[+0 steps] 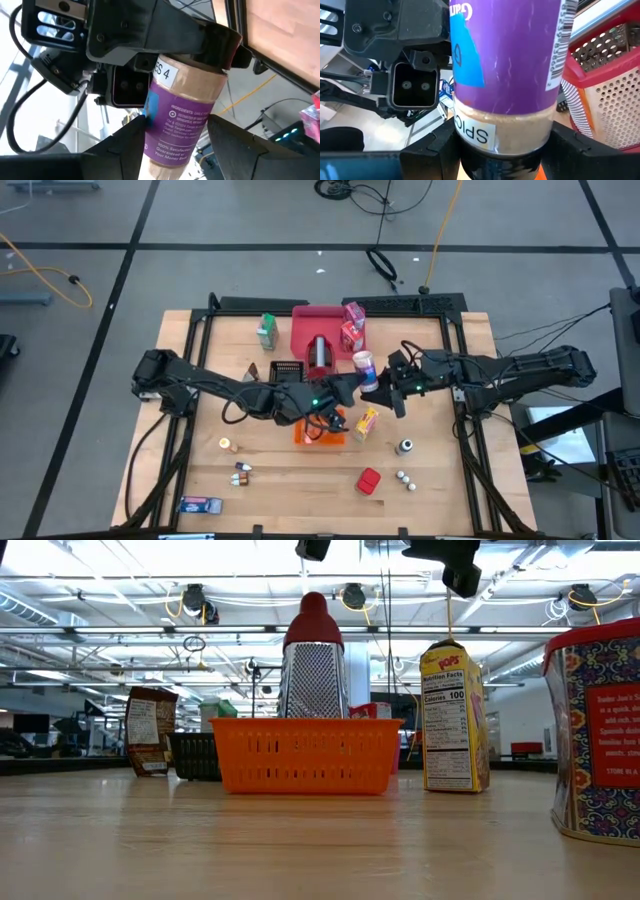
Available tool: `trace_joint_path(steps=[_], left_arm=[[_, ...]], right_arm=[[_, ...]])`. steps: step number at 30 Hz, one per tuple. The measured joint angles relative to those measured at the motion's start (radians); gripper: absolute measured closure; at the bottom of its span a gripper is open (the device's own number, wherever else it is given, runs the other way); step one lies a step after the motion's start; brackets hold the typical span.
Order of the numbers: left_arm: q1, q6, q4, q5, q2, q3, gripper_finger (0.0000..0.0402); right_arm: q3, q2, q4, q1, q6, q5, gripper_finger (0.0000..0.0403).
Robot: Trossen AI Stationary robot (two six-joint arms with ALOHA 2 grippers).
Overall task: Pick & Place Kitchen Items
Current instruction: Put the violet seasoning bottle into the black bin
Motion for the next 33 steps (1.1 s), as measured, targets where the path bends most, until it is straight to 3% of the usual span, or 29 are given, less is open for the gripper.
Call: trace_joint_path(steps=[10,21,33], left_arm=[[-0.001,0.028,0.018,0.014,0.0,0.0,0.019],[0.007,0.168,0.025,0.056,0.002,0.0,0.0139],[0.023,0.263,0.018,0.09,0.002,-0.001,0.0173]], right_arm=[[0.0,0.0,0.002,0.021,-0.001,0.008,0.0204],[0.001,0.0,0.007,0.023,-0.002,-0.03,0.0204],[0.002,0.049,0.039,0.034,0.026,-0.05,0.0204]])
